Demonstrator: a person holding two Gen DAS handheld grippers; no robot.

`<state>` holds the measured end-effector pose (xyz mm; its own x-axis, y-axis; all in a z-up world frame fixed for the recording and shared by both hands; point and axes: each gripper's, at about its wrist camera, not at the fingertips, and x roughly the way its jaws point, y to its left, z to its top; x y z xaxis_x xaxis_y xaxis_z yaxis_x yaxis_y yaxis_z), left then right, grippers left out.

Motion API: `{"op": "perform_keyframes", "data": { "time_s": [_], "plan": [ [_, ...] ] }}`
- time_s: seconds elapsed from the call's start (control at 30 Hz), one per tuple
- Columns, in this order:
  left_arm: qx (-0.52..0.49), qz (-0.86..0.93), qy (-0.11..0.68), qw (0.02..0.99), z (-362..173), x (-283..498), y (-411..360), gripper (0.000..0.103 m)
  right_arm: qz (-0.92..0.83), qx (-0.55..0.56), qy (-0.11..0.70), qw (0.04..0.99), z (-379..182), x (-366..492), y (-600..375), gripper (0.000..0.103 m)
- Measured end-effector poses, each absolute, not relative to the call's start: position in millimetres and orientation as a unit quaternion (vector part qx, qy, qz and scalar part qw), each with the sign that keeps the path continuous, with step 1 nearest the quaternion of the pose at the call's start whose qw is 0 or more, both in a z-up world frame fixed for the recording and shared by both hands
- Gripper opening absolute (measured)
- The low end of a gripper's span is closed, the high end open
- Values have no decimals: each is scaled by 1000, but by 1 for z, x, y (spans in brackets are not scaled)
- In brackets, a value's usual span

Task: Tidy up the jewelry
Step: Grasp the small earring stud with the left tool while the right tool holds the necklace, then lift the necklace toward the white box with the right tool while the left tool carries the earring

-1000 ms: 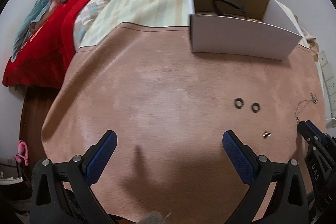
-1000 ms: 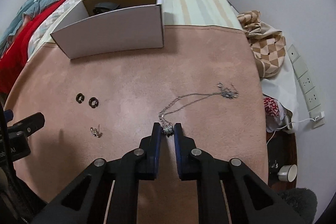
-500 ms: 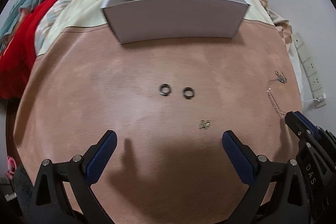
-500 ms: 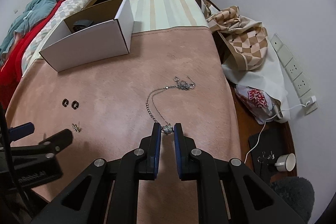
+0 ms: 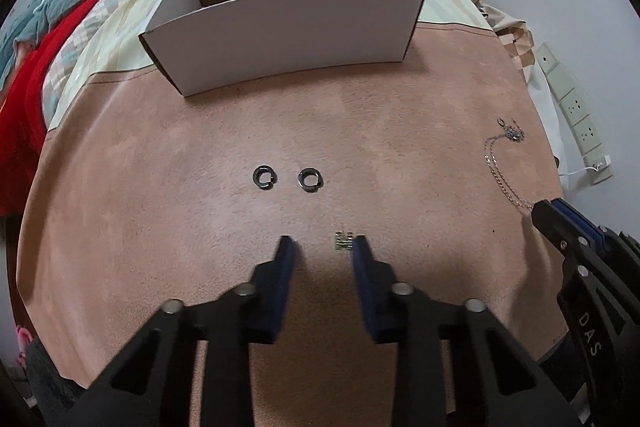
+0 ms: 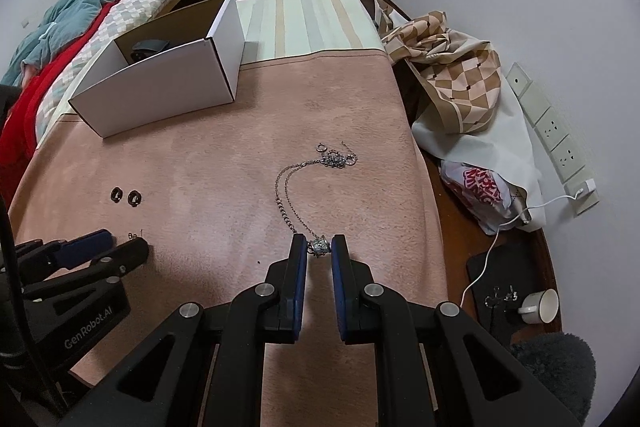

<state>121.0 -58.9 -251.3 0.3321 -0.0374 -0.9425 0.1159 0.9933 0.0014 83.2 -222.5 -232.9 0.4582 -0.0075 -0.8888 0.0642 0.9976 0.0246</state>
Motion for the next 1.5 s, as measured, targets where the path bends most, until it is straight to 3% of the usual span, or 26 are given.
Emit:
{"op": "perform_keyframes", "data": {
  "time_s": [0.17,0.4,0.93,1.37,1.5],
  "plan": [
    [39,-54,572,818,-251,117,-60,5,-23,26,519,854,-232,83,-222,13],
    [34,-60,565,822,-249,116,-58,3,-22,28,515,856,-228,82,-224,13],
    [3,-71,533,843,-209,111,-44,2,-6,45,487,872,-199,75,-222,13],
    [-49,-63,495,865,-153,120,4,2,24,84,426,901,-133,82,-217,12],
    [-74,-70,529,842,-174,126,7,12,31,79,415,906,-122,87,-211,12]
  ]
}}
